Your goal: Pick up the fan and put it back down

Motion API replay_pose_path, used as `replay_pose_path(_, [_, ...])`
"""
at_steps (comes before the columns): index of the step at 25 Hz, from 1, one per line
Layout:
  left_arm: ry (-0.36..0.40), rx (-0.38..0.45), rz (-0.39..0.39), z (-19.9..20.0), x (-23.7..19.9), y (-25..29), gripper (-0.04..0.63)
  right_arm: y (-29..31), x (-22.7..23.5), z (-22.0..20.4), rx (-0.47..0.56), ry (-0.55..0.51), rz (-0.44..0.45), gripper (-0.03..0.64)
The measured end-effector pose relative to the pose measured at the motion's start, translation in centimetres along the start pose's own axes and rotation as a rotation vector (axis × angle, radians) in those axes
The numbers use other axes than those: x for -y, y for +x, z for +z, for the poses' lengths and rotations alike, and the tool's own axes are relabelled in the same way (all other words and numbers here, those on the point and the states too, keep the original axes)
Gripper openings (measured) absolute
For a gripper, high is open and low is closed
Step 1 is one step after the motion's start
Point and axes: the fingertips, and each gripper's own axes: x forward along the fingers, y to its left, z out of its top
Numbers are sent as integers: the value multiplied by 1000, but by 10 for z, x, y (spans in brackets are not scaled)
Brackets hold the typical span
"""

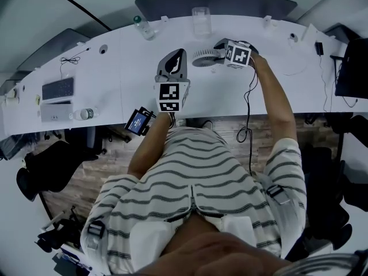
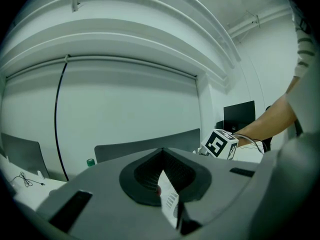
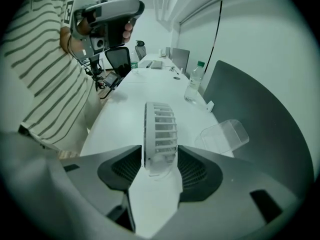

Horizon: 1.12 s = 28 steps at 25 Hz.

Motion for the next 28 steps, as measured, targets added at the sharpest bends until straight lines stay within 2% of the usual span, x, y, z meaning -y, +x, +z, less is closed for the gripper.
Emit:
replay_pose_path(4, [6,-6,-8,-1,1,6,8,5,4,4,-5,-15,15,213])
replay_pose_path(9, [9,-16,-19,-6,4,10,8,8,3,6,6,29,67,213])
replay_pose_path(17, [9,-13,-16,-5,1,13,8,16,-1,8,-48,28,146,219])
replay_pose_path(19, [6,-18,-14,-5,0,13,8,23,-5,3,-82,1,147,219])
replay_pose_path(22, [13,-14,-7,-2,-4,12,8,25,-3,3,-77,-11,141,224])
replay_pose_path(28, [-3,-19,-11,-7,-10,9,8,23,-4,2,-35,59,116,224])
